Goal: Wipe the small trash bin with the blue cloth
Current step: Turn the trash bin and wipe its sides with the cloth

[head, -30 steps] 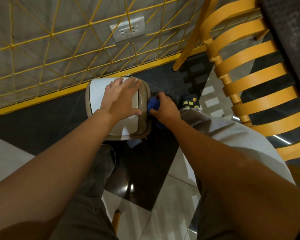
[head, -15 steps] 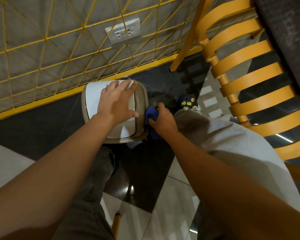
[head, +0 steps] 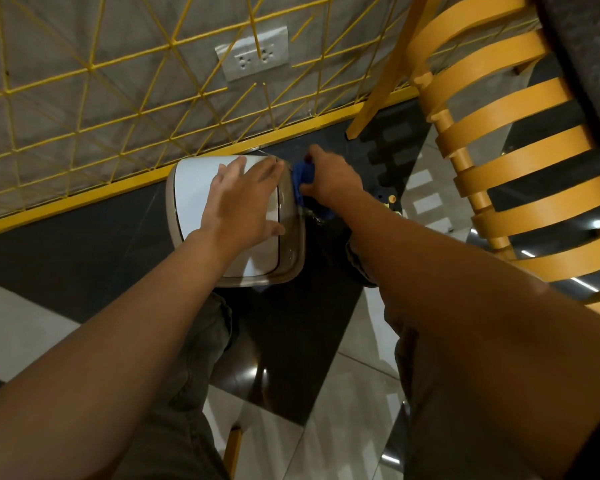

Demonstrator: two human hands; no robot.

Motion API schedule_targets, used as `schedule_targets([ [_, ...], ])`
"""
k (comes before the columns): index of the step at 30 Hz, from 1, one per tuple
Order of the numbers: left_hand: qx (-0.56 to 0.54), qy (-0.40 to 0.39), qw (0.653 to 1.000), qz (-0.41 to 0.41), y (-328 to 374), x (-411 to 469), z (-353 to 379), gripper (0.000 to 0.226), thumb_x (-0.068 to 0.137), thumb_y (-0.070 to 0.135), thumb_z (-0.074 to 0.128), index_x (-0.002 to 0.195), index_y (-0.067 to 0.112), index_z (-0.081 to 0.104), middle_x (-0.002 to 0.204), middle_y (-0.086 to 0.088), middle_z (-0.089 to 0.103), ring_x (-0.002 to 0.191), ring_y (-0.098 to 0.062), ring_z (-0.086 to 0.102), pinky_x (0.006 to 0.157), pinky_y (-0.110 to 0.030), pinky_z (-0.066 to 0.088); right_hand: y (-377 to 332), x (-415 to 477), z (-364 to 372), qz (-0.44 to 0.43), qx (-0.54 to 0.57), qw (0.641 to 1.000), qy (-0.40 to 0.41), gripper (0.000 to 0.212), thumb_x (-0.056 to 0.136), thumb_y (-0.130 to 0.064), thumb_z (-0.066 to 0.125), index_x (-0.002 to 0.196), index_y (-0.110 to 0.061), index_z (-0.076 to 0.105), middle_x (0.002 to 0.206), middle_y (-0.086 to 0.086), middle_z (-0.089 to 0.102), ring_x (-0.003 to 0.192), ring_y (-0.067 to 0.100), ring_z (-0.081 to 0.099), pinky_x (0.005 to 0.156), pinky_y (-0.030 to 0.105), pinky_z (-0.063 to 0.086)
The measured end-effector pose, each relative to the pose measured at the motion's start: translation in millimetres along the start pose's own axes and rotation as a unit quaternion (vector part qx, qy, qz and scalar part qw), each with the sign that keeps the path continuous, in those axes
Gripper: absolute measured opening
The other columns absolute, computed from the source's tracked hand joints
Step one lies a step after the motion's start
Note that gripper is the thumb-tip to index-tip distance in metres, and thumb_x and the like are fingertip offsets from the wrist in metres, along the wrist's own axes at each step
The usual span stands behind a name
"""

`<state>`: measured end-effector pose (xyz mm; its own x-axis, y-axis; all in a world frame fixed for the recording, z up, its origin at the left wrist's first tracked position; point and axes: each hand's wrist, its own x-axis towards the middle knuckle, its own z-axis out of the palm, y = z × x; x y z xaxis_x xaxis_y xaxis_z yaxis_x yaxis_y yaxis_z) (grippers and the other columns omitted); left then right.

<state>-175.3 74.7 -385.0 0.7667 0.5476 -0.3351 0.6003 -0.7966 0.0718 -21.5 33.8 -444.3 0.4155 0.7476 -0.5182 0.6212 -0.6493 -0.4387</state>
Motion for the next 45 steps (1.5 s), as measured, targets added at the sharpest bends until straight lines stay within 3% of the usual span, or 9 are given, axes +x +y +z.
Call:
schedule_targets([
  [7, 0.030, -0.022, 0.999, 0.017, -3, -1, 0, 0.099, 0.073, 0.058, 0.062, 0.147, 0.015, 0.011, 0.156, -0.001, 0.018, 0.140, -0.031, 0.020, 0.115, -0.047, 0.021, -31, 23, -14, -0.072, -0.154, 0.985, 0.024, 0.046, 0.086, -0.009, 0.060, 0.127, -0.016, 0.039, 0.132, 0.014, 0.047, 0.122, 0.039, 0.045, 0.092, 0.051, 0.040],
  [15, -0.014, -0.006, 1.000, 0.000, -1, -6, -1, 0.096, 0.073, 0.051, 0.067, 0.146, 0.017, 0.016, 0.155, 0.001, 0.021, 0.139, -0.032, 0.020, 0.115, -0.049, 0.020, -11, -12, 7, -0.030, -0.039, 0.998, 0.043, 0.038, 0.088, -0.006, 0.053, 0.123, -0.014, 0.040, 0.129, 0.016, 0.048, 0.116, 0.040, 0.048, 0.091, 0.055, 0.045],
  [25, 0.021, -0.005, 1.000, -0.010, -1, -6, 2, 0.098, 0.074, 0.055, 0.063, 0.147, 0.015, 0.011, 0.155, -0.001, 0.021, 0.138, -0.034, 0.021, 0.114, -0.048, 0.022, -31, 2, 3, -0.031, -0.105, 0.992, 0.061, 0.045, 0.085, -0.004, 0.056, 0.125, -0.015, 0.039, 0.130, 0.015, 0.048, 0.118, 0.041, 0.045, 0.088, 0.053, 0.040],
  [30, 0.016, -0.002, 1.000, -0.011, -2, -6, 3, 0.095, 0.075, 0.055, 0.062, 0.146, 0.015, 0.012, 0.155, -0.001, 0.021, 0.139, -0.034, 0.021, 0.114, -0.049, 0.022, -21, -15, 15, -0.013, -0.028, 0.996, 0.084, 0.034, 0.088, -0.007, 0.050, 0.119, -0.015, 0.041, 0.125, 0.014, 0.050, 0.114, 0.040, 0.048, 0.087, 0.055, 0.042],
  [36, -0.015, -0.004, 1.000, -0.020, 0, -6, 0, 0.094, 0.075, 0.052, 0.065, 0.146, 0.016, 0.017, 0.155, -0.001, 0.021, 0.139, -0.034, 0.021, 0.114, -0.050, 0.020, -2, -55, 35, 0.050, 0.052, 0.997, 0.023, 0.034, 0.089, -0.010, 0.052, 0.120, -0.016, 0.042, 0.125, 0.015, 0.050, 0.114, 0.038, 0.050, 0.091, 0.052, 0.046],
  [41, -0.039, 0.000, 0.999, -0.031, -1, -6, 0, 0.094, 0.075, 0.051, 0.066, 0.146, 0.018, 0.016, 0.156, -0.001, 0.020, 0.141, -0.034, 0.018, 0.114, -0.049, 0.017, 11, -94, 54, 0.096, 0.167, 0.981, 0.014, 0.030, 0.088, -0.011, 0.054, 0.116, -0.011, 0.044, 0.119, 0.017, 0.052, 0.109, 0.034, 0.052, 0.083, 0.040, 0.044],
  [45, -0.038, -0.003, 0.999, -0.029, -1, -5, 2, 0.094, 0.074, 0.052, 0.066, 0.146, 0.018, 0.015, 0.156, 0.000, 0.020, 0.141, -0.034, 0.017, 0.115, -0.049, 0.015, 7, -86, 47, 0.097, 0.151, 0.984, 0.014, 0.029, 0.087, -0.011, 0.055, 0.114, -0.012, 0.045, 0.119, 0.016, 0.051, 0.108, 0.034, 0.053, 0.085, 0.042, 0.046],
])
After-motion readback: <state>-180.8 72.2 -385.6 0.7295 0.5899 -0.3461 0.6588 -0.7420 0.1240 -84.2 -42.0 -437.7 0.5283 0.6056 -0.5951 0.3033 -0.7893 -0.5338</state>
